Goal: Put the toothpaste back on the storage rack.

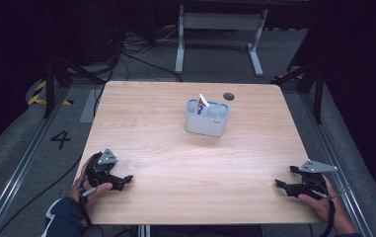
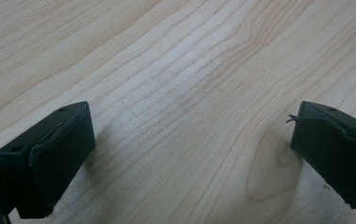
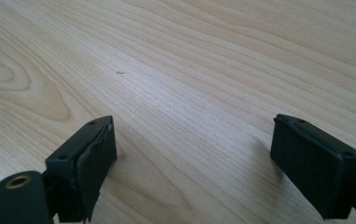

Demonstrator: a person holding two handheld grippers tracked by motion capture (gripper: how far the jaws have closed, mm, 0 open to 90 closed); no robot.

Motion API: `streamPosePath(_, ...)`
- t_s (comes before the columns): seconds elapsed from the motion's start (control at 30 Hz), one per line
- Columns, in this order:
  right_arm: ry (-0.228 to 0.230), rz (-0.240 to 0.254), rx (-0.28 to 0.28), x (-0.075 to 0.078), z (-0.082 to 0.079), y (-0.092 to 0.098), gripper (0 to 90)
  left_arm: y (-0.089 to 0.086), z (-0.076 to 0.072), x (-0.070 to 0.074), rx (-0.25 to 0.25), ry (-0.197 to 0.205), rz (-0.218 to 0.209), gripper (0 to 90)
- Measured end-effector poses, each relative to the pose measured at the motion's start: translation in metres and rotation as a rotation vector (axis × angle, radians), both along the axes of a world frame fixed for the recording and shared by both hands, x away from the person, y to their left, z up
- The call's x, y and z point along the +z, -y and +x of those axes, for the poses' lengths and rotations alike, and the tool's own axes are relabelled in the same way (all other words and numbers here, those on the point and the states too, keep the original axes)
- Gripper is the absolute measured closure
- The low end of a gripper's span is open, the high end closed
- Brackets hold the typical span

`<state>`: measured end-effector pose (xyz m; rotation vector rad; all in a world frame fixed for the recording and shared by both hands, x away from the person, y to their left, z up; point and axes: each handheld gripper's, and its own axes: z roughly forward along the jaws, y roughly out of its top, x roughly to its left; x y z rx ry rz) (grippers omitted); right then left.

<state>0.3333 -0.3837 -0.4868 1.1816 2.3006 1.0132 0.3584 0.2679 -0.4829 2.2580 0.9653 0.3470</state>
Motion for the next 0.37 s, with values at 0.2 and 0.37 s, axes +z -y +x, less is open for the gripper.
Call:
streamPosePath(0.2,0.000,0.000,0.001,0.0000,0.0002,0.0001,14.4,0.0000,0.0000,0.0000,0.000,0.000,0.000,0.2)
streamPosePath(0.37,-0.004,0.003,0.003,0.0000,0.0011,0.0000,13.7,-0.0002,-0.0002,0.0003,0.003,0.000,0.003,0.2)
